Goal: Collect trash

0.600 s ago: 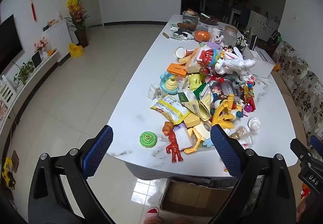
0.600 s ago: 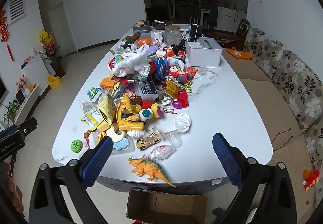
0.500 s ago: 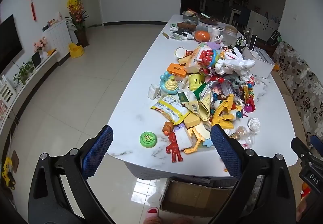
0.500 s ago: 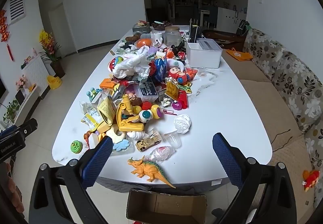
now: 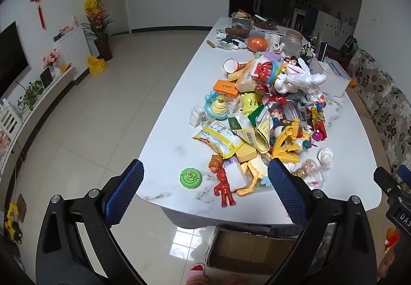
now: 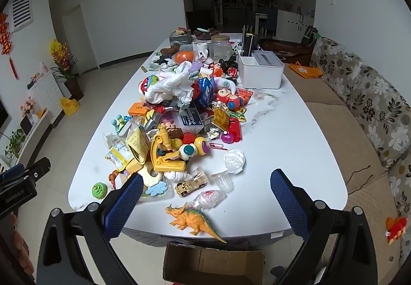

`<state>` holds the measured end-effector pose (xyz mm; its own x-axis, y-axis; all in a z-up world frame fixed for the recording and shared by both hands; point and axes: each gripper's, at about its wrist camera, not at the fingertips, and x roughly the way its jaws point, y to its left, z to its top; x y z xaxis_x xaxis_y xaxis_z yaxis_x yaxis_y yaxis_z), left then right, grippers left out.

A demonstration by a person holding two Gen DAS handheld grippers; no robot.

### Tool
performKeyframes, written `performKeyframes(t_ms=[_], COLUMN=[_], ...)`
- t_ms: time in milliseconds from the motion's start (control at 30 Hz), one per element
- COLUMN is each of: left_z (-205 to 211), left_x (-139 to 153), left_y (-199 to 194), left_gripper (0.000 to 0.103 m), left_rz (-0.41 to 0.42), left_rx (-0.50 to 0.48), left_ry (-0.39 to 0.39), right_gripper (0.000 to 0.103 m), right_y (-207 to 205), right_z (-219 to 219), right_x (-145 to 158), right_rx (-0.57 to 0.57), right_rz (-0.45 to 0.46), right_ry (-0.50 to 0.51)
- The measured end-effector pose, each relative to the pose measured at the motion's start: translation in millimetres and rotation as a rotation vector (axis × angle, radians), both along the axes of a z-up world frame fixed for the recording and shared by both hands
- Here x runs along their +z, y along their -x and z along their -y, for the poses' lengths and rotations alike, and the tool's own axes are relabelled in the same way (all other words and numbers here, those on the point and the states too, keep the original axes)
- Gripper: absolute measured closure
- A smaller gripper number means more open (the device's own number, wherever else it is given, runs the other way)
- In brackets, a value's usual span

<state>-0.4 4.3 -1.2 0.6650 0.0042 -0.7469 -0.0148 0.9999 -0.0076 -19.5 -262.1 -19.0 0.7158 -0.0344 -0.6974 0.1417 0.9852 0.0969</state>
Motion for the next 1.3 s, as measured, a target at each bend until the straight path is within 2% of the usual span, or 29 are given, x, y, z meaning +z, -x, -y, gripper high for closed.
performKeyframes(t_ms=[1300], left_z=[-5.7], left_x=[-6.3], left_y=[-0.8], left_gripper=[0.008], left_rz=[-0.046], left_rx=[0.007], left_ry=[0.027], right_gripper=[0.005], right_y=[1.3], right_z=[-8.0], right_x=[-7.4], right_rx=[0.009], right_rz=[-0.007], right_ry=[-0.011])
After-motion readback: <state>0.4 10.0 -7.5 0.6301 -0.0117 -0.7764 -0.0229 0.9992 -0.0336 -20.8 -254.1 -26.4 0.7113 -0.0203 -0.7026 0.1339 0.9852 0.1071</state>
